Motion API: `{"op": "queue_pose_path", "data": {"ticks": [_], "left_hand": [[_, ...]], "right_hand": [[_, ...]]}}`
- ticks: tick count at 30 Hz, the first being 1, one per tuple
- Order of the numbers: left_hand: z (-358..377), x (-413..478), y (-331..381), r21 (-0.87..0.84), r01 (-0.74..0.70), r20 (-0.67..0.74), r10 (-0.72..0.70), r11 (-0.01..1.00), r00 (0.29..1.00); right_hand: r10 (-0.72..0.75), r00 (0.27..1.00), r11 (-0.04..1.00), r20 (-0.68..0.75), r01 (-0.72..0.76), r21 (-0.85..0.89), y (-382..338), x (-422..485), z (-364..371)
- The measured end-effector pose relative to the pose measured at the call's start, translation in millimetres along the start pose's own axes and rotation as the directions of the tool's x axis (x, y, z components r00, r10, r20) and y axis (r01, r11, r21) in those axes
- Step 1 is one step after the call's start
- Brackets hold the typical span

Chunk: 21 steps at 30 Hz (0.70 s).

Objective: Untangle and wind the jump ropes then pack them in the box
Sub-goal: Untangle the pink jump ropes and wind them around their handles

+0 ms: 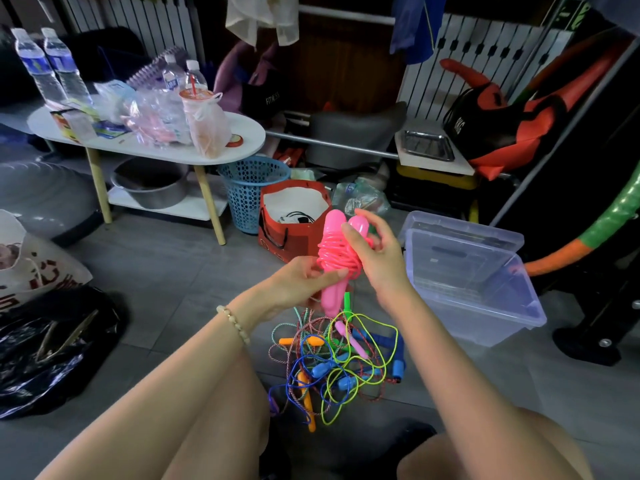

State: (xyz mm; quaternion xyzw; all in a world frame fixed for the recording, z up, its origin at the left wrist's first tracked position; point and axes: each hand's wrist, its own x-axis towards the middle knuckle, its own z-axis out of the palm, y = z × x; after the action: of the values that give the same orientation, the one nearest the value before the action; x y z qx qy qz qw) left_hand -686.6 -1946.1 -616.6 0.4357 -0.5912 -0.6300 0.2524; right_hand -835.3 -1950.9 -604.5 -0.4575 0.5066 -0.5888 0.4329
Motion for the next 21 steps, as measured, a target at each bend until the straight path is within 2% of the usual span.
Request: {"op": "queue_pose_path", "data": {"ticks": [7,12,17,21], "left_hand": [[-41.7,39.9,-19.2,-0.07,-0.019,-0.002,0.019,0.997,1.0],[-72.0,82.7,-56.3,-0.058,0.077,-0.036,-0.079,0.995,0.996],[-104.1,136.2,-109.1,-0.107,0.165,-0.16,-0.181,0.98,0.97],[-123.6,174.0,-183.8,-0.119,0.256,-0.203,-0.276,0.959,0.94]], "right_hand": [[0.219,0.974,0.955,0.066,-0.227,0.188,35.9,51.3,19.4],[0.273,0.955,0.953,0.112,-0.285,0.107,87.4,96.7,42.2],[0.352,0.915,0.931,0.195,-0.364,0.027,177.9,136.0,62.9],[0.503,0.827,0.861,0.253,-0.505,-0.062,266.6,157.2,71.3]]}}
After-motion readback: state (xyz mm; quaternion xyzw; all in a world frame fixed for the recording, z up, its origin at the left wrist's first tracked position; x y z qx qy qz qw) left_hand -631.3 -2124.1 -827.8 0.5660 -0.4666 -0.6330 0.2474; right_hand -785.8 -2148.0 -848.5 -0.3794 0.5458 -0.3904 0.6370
